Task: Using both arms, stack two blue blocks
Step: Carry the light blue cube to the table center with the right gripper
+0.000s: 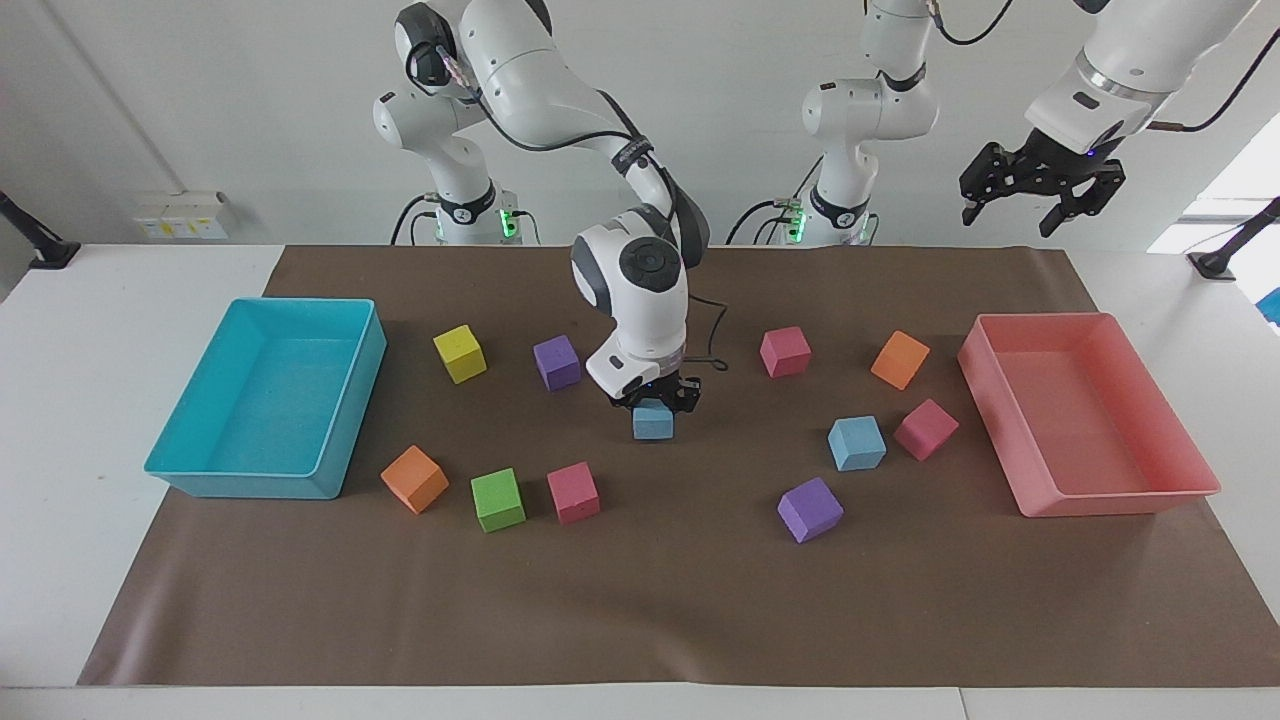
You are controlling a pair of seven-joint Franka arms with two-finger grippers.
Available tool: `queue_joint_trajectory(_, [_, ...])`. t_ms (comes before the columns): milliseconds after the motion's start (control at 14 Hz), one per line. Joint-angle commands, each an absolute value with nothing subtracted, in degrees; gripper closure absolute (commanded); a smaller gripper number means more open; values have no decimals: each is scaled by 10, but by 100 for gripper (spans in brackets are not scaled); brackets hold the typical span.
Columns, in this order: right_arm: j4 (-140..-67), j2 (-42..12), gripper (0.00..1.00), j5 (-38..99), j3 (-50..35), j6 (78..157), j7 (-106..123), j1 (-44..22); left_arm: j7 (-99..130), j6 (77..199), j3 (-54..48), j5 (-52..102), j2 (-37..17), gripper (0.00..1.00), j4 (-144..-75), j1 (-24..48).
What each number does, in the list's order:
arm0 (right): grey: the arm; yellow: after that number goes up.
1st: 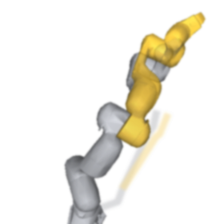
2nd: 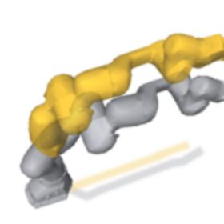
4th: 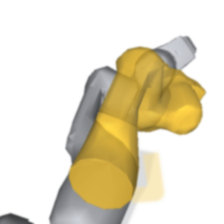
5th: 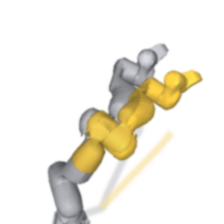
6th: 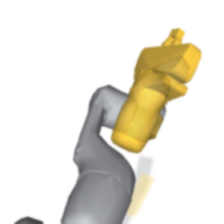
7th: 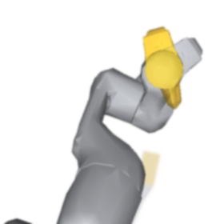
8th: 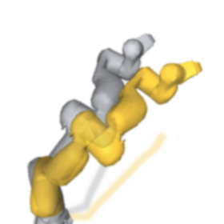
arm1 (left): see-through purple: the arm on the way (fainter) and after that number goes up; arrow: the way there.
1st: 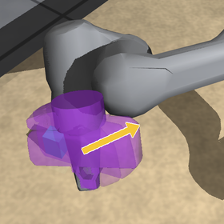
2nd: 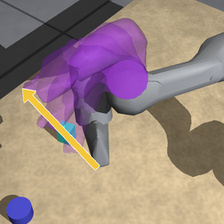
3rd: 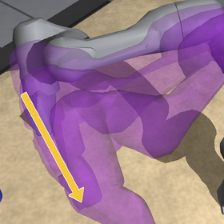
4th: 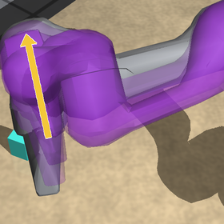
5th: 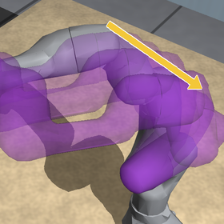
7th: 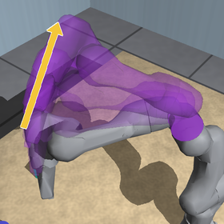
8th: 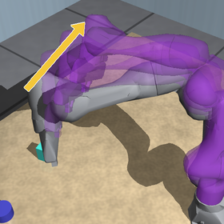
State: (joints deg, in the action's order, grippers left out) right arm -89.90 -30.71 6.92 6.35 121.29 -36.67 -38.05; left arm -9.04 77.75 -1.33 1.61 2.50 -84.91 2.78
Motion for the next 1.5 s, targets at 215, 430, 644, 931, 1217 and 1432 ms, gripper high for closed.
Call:
queue_joint_trajectory(215, [-915, -308, 100, 66, 63, 1226, -367, -391, -94, 781, -9, 19, 42, 0, -869, 33])
queue_joint_trajectory(430, [-923, -305, 100, 60, 62, 1227, -354, -392, -94, 781, -9, 19, 42, 0, -869, 33])
queue_joint_trajectory(644, [-949, -294, 100, 60, 62, 1238, -329, -393, -94, 781, -9, 19, 42, 0, -868, 33])
queue_joint_trajectory(931, [-955, -295, 100, 61, 62, 1240, -332, -401, -94, 781, -9, 19, 42, 0, -869, 33])
queue_joint_trajectory(1217, [-958, -299, 100, 62, 62, 1254, -332, -402, -94, 781, -9, 19, 43, 0, -869, 33])
queue_joint_trajectory(1432, [-959, -299, 100, 69, 62, 1252, -337, -401, -95, 781, -9, 19, 42, 0, -869, 33])
